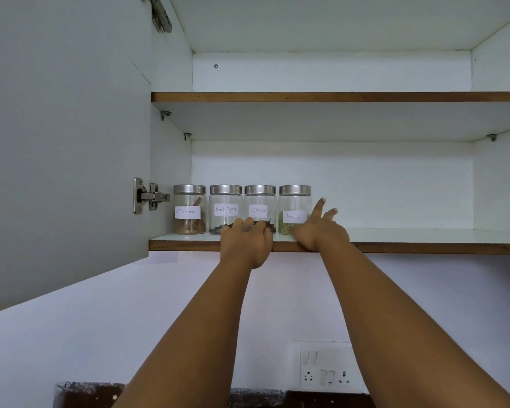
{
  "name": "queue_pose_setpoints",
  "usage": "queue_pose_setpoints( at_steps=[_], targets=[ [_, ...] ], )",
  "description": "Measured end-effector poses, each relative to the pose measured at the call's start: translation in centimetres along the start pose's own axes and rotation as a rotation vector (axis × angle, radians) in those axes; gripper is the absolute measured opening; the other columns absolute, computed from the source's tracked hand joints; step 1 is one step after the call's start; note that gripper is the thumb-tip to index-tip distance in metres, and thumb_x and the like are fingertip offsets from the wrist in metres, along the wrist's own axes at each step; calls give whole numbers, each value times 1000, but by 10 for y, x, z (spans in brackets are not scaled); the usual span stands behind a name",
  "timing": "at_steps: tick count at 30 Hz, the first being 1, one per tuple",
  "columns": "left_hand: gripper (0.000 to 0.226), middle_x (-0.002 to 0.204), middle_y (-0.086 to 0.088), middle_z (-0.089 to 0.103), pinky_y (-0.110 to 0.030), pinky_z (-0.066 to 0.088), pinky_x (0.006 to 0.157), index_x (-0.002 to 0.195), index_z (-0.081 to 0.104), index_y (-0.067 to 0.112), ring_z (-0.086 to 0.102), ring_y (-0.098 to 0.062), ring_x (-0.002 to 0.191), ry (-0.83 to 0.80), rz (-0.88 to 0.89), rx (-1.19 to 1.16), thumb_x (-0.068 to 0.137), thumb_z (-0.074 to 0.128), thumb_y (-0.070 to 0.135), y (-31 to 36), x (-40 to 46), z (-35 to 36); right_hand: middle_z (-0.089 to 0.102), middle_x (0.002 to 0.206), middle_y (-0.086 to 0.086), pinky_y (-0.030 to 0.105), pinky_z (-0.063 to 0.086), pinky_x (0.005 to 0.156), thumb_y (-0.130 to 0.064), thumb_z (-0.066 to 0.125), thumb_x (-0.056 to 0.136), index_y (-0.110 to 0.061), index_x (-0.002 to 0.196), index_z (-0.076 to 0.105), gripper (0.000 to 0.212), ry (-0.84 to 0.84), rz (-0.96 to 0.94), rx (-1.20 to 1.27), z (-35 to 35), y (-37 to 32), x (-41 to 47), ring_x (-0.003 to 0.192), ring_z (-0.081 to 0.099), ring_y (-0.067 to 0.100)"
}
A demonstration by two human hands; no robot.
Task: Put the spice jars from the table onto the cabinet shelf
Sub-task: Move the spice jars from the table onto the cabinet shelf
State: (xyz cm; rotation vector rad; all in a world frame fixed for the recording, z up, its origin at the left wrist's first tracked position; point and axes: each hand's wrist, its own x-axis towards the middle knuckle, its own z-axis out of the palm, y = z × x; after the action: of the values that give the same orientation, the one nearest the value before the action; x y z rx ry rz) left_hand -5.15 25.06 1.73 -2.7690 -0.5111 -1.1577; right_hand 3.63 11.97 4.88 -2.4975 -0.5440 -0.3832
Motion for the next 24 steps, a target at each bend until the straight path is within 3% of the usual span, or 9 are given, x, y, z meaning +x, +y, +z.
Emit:
queue_pose_setpoints(
  at_steps=[2, 4, 5, 7, 10, 12, 15, 18, 24],
  targets=[
    [59, 117, 1, 63, -43, 34, 97, 117, 63, 21, 51, -23, 115, 37, 3, -34, 98, 20, 57, 1, -7, 1, 14, 160, 18, 44, 35, 104, -53, 27, 97, -14, 154, -12, 79, 39, -52, -140, 1, 7, -17, 136, 39, 35],
    [65, 115, 3, 65, -43, 34, 101, 113, 67, 24, 52, -22, 116, 35, -24, -79, 95, 21, 65, -1, -14, 2, 48, 143, 14, 42, 35, 100, -45, 17, 101, -11, 152, 23, 61, 119, -148, -286, 3, 16, -34, 125, 49, 30],
    [62, 118, 2, 65, -43, 32, 104, 115, 66, 24, 51, -23, 118, 33, -47, -113, 95, 24, 64, 2, -22, 1, 53, 137, 11, 41, 33, 101, -41, 17, 102, -13, 144, 38, 54, 152, -197, -304, 2, 25, -43, 123, 49, 29],
    [53, 133, 1, 58, -42, 25, 111, 128, 58, 23, 43, -22, 129, 78, -71, -147, 97, 32, 57, 8, -42, 2, 40, 150, 7, 42, 23, 112, -38, 21, 104, -20, 145, 38, 49, 178, -278, -262, 3, 42, -60, 138, 35, 27],
    [54, 156, 2, 34, -41, 17, 114, 148, 36, 21, 23, -19, 145, 116, -94, -187, 100, 31, 47, 36, -86, 2, -7, 164, 2, 45, 0, 120, -42, 32, 102, -27, 156, 1, 64, 145, -311, -212, 23, 71, -103, 150, -5, 24],
    [57, 159, 1, 28, -43, 12, 116, 151, 28, 21, 20, -19, 147, 16, -99, -193, 101, 26, 48, 64, -125, 6, -16, 162, 3, 46, -6, 119, -44, 37, 100, -30, 155, -9, 73, 138, -294, -190, 51, 96, -148, 150, -13, 24],
    [61, 154, -1, 37, -46, 12, 115, 151, 26, 22, 23, -22, 145, -123, -90, -190, 99, 26, 54, 100, -194, 22, -6, 163, 6, 46, -2, 121, -41, 45, 98, -28, 155, -2, 76, 158, -195, -44, 94, 133, -219, 150, -8, 25],
    [61, 144, 0, 49, -44, 19, 112, 147, 32, 22, 33, -22, 138, -149, -166, -324, 96, 36, 55, 130, -262, 38, 7, 161, 7, 45, 6, 122, -40, 51, 95, -25, 153, 11, 72, 81, -90, 85, 121, 171, -276, 150, 4, 26],
    [63, 142, 1, 49, -47, 22, 112, 146, 33, 22, 34, -22, 136, -378, -346, -507, 93, 48, 52, 174, -402, 75, 33, 148, 7, 43, 32, 112, -37, 61, 88, -21, 144, 36, 63, 28, 32, 71, 150, 275, -376, 137, 32, 27]
  ],
)
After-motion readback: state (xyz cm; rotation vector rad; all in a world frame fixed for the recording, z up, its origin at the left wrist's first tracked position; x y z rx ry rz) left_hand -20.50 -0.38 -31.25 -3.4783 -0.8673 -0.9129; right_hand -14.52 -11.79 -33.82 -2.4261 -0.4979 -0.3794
